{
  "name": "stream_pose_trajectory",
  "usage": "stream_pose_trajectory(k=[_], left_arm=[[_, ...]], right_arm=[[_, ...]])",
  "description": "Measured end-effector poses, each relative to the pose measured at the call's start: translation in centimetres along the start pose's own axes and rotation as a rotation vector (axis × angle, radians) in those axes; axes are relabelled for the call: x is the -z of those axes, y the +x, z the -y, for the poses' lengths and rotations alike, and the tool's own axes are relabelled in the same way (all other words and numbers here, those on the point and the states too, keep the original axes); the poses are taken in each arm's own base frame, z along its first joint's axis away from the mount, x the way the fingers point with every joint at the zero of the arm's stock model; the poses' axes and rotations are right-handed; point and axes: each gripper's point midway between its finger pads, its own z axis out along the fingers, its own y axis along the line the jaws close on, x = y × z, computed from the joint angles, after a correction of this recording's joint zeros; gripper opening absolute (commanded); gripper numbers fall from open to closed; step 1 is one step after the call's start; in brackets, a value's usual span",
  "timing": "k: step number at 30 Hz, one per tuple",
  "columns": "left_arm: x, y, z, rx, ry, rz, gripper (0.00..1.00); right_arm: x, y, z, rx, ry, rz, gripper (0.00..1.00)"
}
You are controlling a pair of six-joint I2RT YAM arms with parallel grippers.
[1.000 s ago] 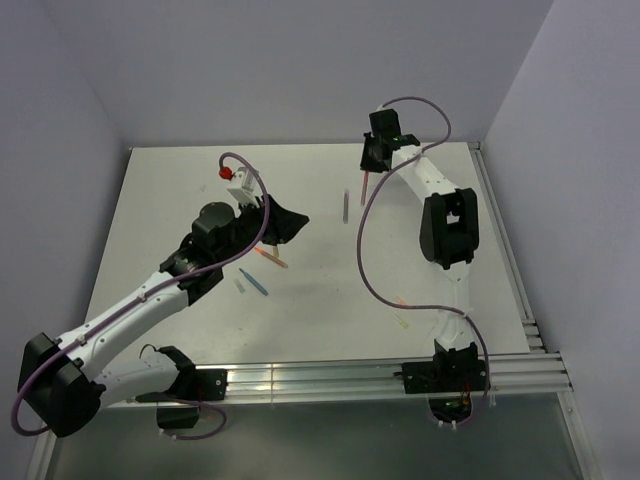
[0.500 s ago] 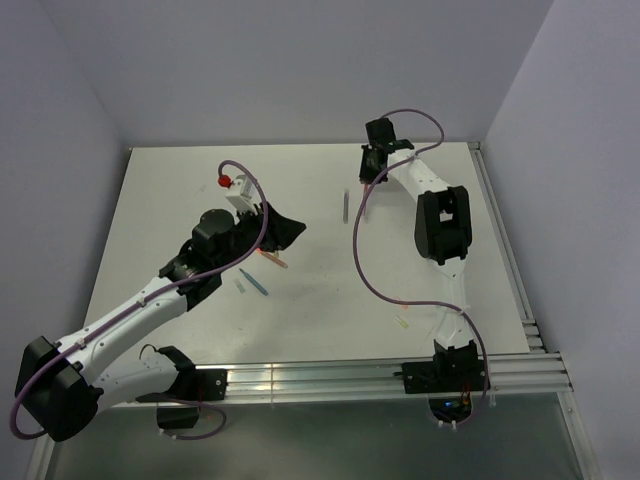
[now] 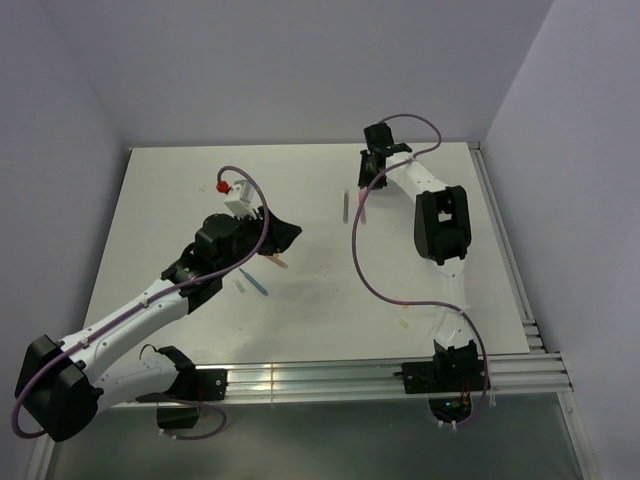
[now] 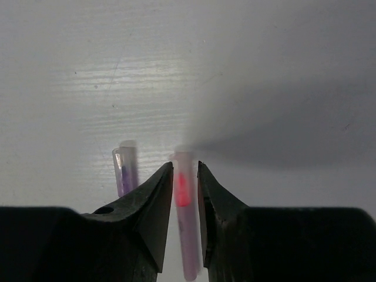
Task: Insert the pens into the pen caps
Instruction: Place the pen at the center of the board.
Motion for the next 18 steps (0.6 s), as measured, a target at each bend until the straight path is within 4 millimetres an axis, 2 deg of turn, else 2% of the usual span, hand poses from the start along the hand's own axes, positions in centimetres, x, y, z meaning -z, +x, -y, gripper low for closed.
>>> stream_pose_trajectory(k=[8,11,13,15,18], left_arm=[[0.0,-0.2,-0.2,0.005,-0.014,0.010,0.48],[-0.1,-0.3,-0.5,0.014,-0.032,0.020,0.49],[-0.1,-0.4,-0.8,0.015,-0.047,0.026,0.49],[-0.1,-0.4,-1.0,0.015,-0.059,0.029,0.50],[-0.1,-0.5,-1.4,0.015,-0.075,0.036,0.52]], right_arm=[[-0.8,1.9,1.1,0.006,0.042,-0.030,0.34],[0.0,2.7,2.0,0.008,0.080,-0.029,0.33],[1.5,2.6,2.4,0.006,0.098,-0.003,0.36],[4.1,1.6,2.2,-0.003,0.088,0.049,0.37],[10.2,-1.6,0.6,-0.038,-0.002,0.195,0.43]])
